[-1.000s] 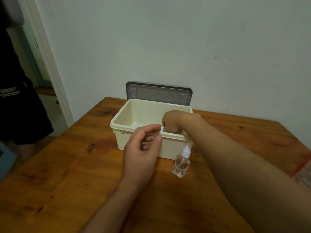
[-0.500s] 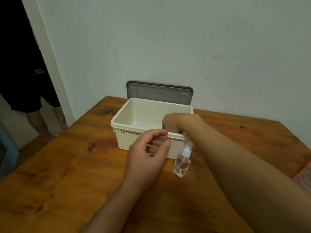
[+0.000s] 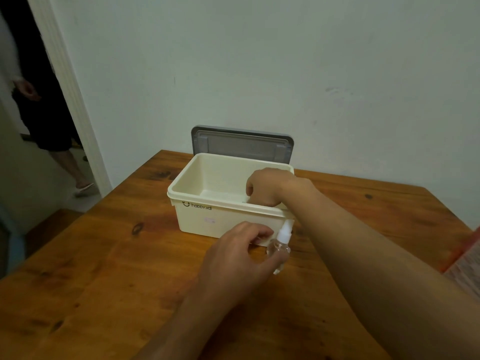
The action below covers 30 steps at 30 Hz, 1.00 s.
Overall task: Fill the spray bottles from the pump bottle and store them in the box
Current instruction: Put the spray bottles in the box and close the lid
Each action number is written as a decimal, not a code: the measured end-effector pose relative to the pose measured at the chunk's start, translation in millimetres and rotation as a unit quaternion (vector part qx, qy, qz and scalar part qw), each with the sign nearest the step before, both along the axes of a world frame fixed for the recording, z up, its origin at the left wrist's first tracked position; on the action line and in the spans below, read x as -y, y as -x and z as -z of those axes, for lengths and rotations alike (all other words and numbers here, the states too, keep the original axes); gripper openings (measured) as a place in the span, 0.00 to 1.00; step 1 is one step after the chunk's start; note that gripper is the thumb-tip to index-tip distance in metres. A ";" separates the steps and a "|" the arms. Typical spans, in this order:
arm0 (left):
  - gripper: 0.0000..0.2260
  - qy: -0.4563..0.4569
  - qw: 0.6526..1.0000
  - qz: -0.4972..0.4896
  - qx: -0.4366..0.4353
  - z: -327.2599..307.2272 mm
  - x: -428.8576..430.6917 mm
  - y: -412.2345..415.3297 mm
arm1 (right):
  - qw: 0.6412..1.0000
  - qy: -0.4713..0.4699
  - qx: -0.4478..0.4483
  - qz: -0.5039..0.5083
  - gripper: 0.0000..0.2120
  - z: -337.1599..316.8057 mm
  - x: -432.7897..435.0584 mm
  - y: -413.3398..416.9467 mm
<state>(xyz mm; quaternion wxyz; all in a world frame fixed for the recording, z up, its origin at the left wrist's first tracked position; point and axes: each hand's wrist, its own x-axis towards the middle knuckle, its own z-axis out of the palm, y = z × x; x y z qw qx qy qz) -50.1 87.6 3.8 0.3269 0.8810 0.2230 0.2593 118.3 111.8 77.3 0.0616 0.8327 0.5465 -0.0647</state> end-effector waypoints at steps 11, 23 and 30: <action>0.23 0.020 0.998 0.027 -0.046 7.3 4.3 -7.8 | 0.989 -0.139 -0.035 0.019 0.13 -1.8 15.6 -0.5; 0.15 0.121 0.981 0.025 0.147 0.5 1.5 1.7 | 0.941 -0.290 -0.175 0.017 0.04 -9.8 20.7 3.2; 0.20 0.126 0.946 -0.037 0.295 -8.0 -2.5 2.9 | 0.882 -0.334 -0.333 -0.015 0.04 -20.7 34.5 13.7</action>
